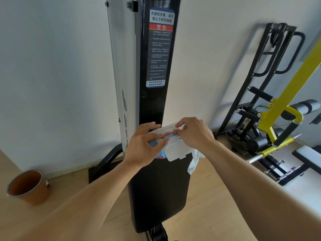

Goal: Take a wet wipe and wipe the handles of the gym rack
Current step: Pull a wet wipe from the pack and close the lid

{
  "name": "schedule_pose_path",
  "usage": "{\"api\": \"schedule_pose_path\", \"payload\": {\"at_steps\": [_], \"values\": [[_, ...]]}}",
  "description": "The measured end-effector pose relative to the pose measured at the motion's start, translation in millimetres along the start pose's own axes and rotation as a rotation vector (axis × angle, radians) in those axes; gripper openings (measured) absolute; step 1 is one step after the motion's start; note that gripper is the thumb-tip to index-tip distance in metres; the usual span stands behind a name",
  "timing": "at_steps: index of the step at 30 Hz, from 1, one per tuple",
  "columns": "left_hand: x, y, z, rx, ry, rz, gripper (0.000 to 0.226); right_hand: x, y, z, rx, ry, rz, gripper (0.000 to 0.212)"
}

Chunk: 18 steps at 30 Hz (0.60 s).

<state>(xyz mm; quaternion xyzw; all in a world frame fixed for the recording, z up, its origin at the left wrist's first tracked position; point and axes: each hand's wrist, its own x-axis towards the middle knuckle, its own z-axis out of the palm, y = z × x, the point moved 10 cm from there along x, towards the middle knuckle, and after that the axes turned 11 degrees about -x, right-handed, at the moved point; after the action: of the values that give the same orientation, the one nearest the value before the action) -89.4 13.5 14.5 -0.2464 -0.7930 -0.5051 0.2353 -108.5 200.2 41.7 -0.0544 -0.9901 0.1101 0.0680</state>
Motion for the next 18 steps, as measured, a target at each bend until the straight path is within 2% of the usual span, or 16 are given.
{"api": "schedule_pose_path", "payload": {"at_steps": [2, 7, 9, 12, 14, 18], "values": [[-3.2, 9.7, 0.5, 0.0, -0.021, 0.076, 0.054, -1.5, 3.0, 0.5, 0.026, 0.002, 0.024, 0.02], [-10.3, 32.5, 20.8, 0.15, -0.292, 0.218, 0.1, -3.0, 12.7, -4.8, 0.11, -0.006, 0.063, 0.017], [-12.6, 34.1, 28.9, 0.216, -0.378, 0.254, 0.107, -5.0, 24.7, -14.4, 0.053, 0.026, 0.112, 0.019], [-13.4, 29.9, 32.7, 0.227, -0.383, 0.253, 0.096, -11.7, 42.2, -27.7, -0.109, 0.076, 0.188, 0.016], [-10.3, 22.7, 27.7, 0.15, -0.327, 0.165, 0.079, -14.4, 47.6, -25.0, -0.133, 0.044, 0.195, 0.02], [-3.4, 4.0, 18.8, -0.083, -0.266, -0.102, 0.056, -17.1, 46.5, -11.0, 0.173, -0.077, 0.152, 0.011]]}}
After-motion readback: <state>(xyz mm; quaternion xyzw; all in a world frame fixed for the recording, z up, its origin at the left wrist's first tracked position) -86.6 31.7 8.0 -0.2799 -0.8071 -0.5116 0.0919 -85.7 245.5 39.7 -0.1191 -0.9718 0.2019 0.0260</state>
